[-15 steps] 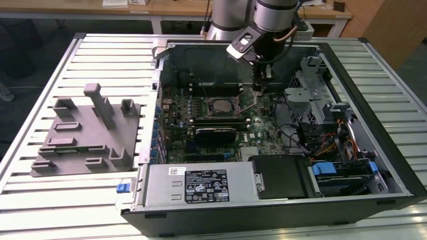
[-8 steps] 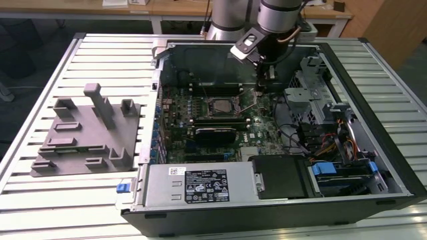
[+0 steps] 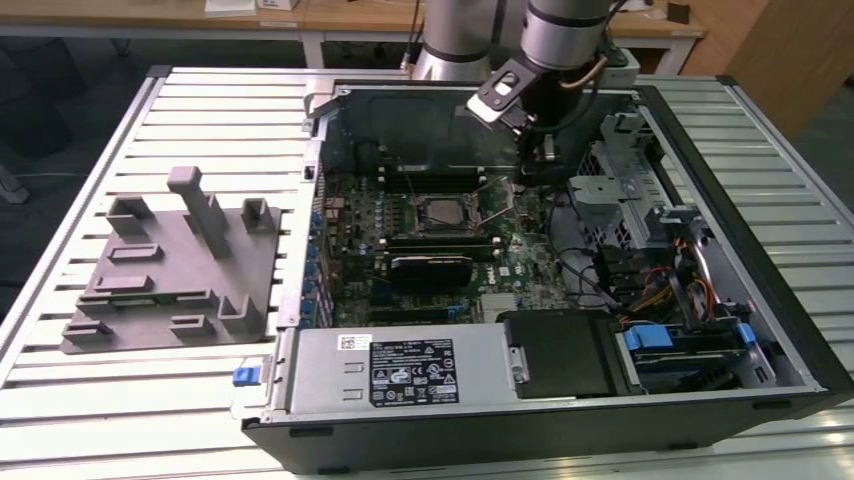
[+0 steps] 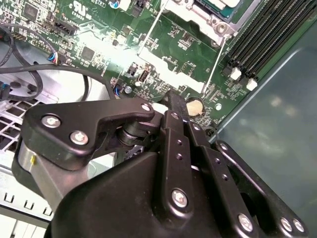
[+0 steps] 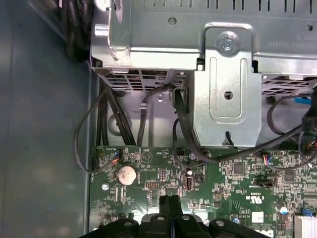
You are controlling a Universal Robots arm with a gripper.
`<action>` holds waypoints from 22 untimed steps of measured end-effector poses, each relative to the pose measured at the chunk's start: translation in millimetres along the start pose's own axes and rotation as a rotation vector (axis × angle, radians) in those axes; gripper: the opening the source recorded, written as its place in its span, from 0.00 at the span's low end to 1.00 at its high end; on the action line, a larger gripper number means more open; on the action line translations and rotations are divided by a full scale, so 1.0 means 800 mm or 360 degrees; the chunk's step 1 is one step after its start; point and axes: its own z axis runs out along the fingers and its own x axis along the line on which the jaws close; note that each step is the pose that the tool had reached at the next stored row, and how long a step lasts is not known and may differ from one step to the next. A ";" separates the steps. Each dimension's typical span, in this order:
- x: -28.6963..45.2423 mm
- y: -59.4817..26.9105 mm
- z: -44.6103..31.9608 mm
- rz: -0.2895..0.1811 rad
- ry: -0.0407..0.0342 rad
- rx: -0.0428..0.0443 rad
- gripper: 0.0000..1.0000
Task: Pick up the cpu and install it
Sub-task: 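Close the cpu cover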
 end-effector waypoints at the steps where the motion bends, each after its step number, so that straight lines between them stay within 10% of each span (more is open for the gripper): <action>1: 0.0000 0.000 0.0010 0.0000 0.0000 0.0000 0.11; 22: -0.0042 -0.026 0.0113 0.0000 0.0000 0.0002 0.11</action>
